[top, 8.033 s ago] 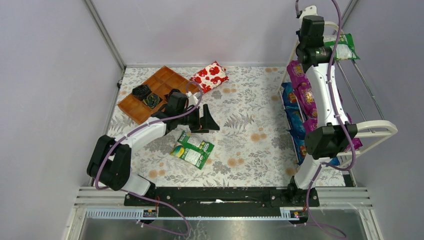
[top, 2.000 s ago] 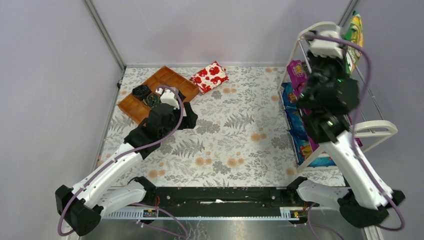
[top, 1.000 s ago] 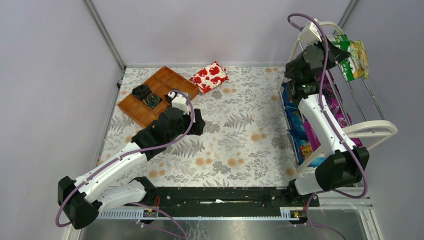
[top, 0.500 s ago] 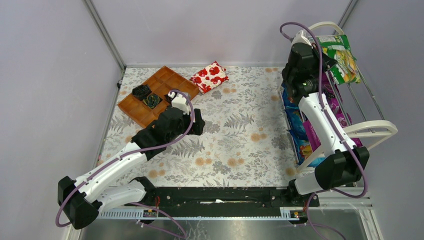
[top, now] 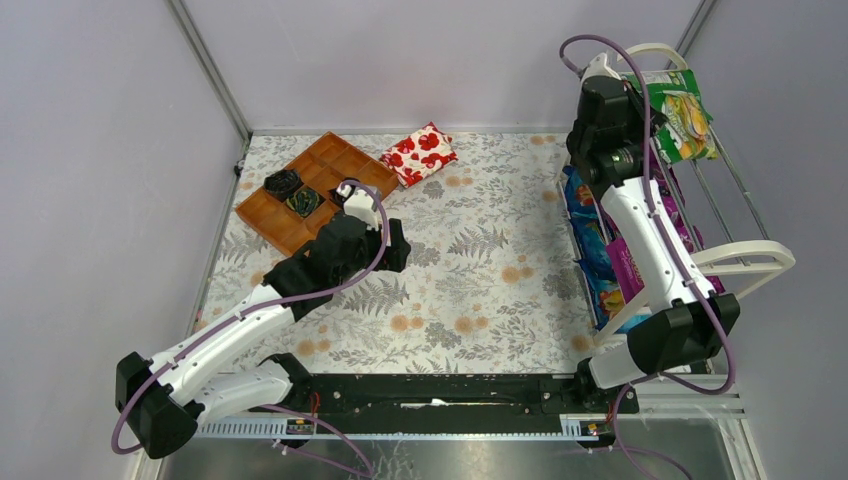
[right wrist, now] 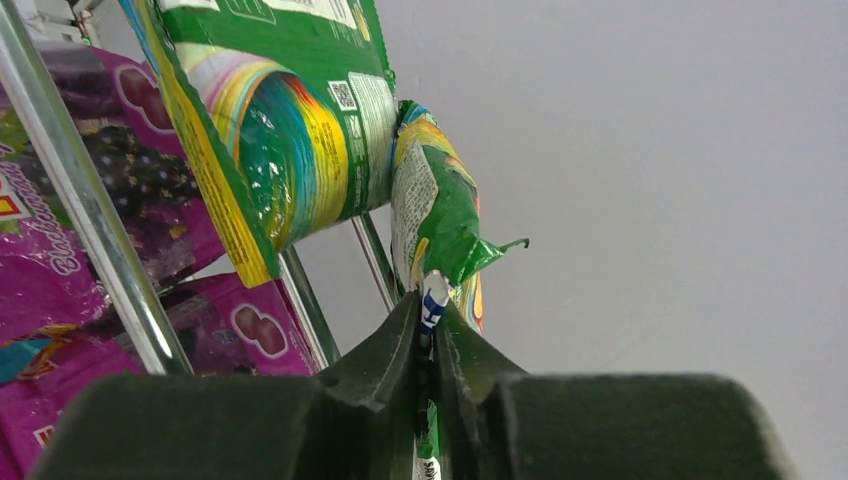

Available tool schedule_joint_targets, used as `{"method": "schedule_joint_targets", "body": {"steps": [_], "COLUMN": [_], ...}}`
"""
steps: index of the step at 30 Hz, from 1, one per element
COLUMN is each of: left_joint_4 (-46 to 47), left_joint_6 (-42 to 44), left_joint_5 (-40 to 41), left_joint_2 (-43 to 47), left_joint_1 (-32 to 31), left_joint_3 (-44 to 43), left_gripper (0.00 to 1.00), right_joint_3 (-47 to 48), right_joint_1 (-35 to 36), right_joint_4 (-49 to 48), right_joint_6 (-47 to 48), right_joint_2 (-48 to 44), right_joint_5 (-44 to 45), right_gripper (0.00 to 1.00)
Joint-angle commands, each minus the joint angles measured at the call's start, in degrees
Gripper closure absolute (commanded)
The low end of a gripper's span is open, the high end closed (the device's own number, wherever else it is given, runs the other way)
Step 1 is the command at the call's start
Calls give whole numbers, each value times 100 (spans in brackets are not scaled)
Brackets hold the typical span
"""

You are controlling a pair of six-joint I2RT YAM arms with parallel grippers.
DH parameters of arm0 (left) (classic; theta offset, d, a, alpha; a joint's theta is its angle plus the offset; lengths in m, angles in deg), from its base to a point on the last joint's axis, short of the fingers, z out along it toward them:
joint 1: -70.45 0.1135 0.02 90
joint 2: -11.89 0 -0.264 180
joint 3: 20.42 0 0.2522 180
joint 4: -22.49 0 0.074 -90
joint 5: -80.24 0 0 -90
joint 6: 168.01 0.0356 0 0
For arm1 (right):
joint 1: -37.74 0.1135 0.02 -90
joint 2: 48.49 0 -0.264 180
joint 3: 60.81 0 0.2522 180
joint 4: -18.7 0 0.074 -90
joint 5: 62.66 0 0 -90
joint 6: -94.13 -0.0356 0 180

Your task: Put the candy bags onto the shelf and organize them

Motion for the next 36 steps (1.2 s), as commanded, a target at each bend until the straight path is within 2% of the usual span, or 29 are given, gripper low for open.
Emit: {"method": "schedule_joint_targets", "body": {"steps": [1,3,6,7,9,10,15,18,22,24,31,36], "left_joint_4": [268,267,260,259,247,245,263,260,274,283,294,294], "left_joint_6": [-1,24,26,26,26,26,26,26,26,17,9,8], "left_joint_5": [-62,-22,-25,-29,-44,-37,-52,-62,-84,-109,-142,-142], "left_joint_2": [65,88,109,120,126,134,136,145,127,116,108,92], "left_joint_1": [71,77,81,82,70,69,69,73,72,66,60,65], "left_joint_3": [13,2,15,24,34,35,35,35,34,43,44,39], "left_gripper": [11,11,11,11,11,11,11,11,11,10,10,10], "right_joint_3": [417,492,615,644,708,783,1190,1283,1105,975,873,999], "right_joint_1": [19,19,19,19,19,19,18,20,19,19,-67,-83], "right_joint_4": [193,250,425,456,511,616,1212,1417,1472,1464,1660,1717], "right_joint_6": [-228,-266,-372,-396,-441,-522,-1023,-1180,-1265,-1310,-1549,-1518], "right_joint_2": [155,178,218,223,252,277,340,302,98,-28,-132,-34], "right_joint_5": [-157,-153,-172,-173,-163,-168,-278,-285,-258,-294,-438,30], "right_gripper": [82,72,64,58,38,34,17,14,15,19,58,77]}}
